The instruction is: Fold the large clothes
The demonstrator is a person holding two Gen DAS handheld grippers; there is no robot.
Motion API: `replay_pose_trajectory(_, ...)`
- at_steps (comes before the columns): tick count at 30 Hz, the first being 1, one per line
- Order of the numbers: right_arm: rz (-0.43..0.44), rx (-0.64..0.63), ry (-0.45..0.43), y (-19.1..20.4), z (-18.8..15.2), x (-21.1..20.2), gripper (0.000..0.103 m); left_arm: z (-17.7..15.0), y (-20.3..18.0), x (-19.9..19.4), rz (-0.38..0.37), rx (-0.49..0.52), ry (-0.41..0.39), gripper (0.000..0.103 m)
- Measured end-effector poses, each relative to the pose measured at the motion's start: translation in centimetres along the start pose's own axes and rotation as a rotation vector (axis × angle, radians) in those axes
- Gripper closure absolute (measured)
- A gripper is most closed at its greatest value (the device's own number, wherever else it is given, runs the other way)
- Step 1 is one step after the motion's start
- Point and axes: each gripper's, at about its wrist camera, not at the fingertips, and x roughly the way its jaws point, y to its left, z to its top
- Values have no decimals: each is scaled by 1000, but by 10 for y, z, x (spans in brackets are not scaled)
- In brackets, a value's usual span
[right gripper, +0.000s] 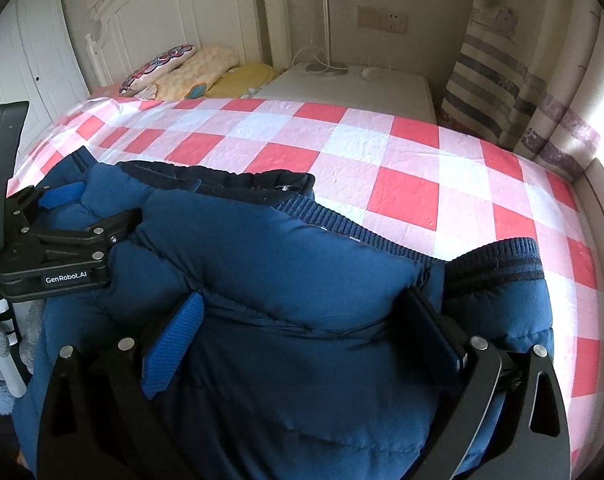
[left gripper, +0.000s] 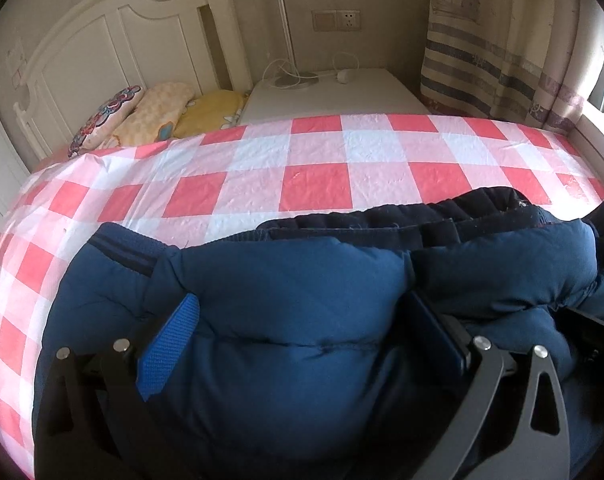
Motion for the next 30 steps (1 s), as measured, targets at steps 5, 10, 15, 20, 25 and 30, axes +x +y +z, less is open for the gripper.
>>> replay_pose_trajectory(5,52,28,9,-7,0,1,5,0,0,0,0,-1,0,2)
replay_pose_trajectory(10,37,14,38,-3,2,5,5,1,1,4,-10,4,29,2)
replay_pose_trajectory(15,-57,46,85,3,8,-10,6,9,15,-4,-72,32,124,2)
replay_pose_trajectory(20,33,37,-63,23,9,-54,6,8,73,-42,57,-14,25,2)
replay_pose_trajectory(25,26,-74,77,58,7,0,6,-17,117,-2,138,-63,144,2)
replay_pose_trajectory(30,-17,-72,75,59,10,-3,5,-29,144,7,15,-229,152,2)
